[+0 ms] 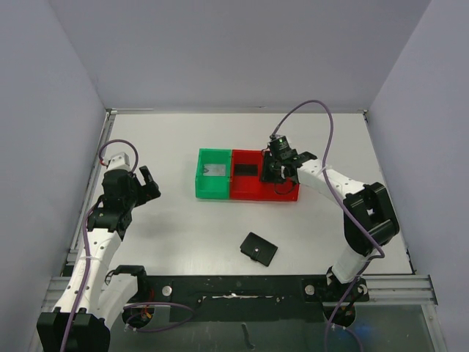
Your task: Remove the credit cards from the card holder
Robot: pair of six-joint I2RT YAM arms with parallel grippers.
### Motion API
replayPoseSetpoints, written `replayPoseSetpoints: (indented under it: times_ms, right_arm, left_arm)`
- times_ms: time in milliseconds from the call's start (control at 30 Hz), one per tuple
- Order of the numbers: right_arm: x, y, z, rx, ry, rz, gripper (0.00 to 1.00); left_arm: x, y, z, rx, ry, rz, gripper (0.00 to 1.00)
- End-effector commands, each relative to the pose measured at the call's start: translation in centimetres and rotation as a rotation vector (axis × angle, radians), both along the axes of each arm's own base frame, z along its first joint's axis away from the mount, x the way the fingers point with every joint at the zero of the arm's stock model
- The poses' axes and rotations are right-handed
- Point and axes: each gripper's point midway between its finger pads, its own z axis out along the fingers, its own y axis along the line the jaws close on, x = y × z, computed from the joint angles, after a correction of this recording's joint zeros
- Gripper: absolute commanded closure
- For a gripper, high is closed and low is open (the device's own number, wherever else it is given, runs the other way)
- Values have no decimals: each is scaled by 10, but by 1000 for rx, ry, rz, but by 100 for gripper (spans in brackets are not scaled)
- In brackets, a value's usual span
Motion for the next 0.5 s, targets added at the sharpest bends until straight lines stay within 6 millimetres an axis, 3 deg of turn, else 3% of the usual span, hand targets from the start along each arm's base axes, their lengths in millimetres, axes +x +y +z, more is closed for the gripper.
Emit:
replayPoseSetpoints:
  times_ms: [0,267,467]
  right_arm:
    - [7,8,33,30,-119,77,73]
    - [7,8,31,0,-114,121,71]
    - [7,9,41,18,-129,110,47]
  left_arm:
    - [12,0,25,-5,-82,1,12]
    - [12,0,25,-5,-80,1,13]
    - [12,0,24,-5,-77,1,12]
